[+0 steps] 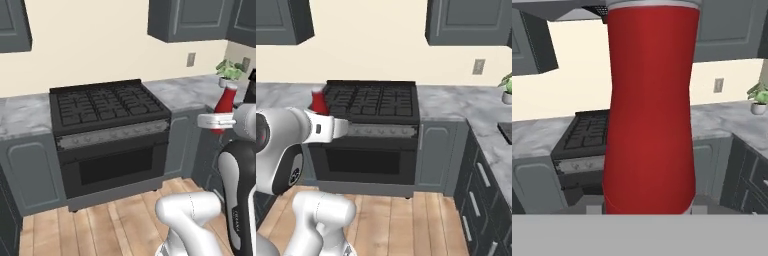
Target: Take 2 condiments from the cabinet and move them on the counter near the stove.Make sure the condiments are lined up with each other, next to each other.
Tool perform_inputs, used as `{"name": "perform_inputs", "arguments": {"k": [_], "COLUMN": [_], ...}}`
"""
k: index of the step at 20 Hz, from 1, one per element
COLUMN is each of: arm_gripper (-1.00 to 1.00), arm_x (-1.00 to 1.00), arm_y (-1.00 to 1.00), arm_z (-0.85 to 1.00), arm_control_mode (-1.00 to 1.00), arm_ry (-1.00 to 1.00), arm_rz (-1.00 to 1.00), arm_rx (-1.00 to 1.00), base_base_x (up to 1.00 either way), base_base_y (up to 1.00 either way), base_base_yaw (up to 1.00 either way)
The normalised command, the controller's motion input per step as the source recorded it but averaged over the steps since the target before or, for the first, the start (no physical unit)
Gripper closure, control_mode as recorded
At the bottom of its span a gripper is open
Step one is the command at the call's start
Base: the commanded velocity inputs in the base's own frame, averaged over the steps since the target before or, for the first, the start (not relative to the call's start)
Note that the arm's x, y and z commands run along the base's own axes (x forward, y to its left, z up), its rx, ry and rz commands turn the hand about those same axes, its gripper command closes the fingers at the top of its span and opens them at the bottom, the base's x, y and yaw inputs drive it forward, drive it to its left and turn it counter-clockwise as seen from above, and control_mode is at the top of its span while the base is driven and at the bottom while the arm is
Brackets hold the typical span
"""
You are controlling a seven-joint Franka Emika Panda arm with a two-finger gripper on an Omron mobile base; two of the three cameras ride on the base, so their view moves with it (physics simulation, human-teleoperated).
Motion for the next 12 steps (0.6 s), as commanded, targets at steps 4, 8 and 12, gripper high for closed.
{"name": "perform_inputs", "arguments": {"k": [4, 8, 12], "arm_gripper": [1.0, 1.0, 1.0], "arm_x": [0.0, 0.0, 0.0], "arm_y": [0.0, 0.0, 0.0], "arm_z": [0.0, 0.0, 0.0], "arm_control_mode": [1.0, 1.0, 1.0], "arm_ry": [0.0, 0.0, 0.0], "arm_rz": [0.0, 0.0, 0.0], "arm_rx": [0.0, 0.0, 0.0], "base_base_x": [0.82, 0.78, 0.61], "base_base_y": [-0.18, -0.31, -0.51], "base_base_yaw": [0.17, 0.19, 0.21]}}
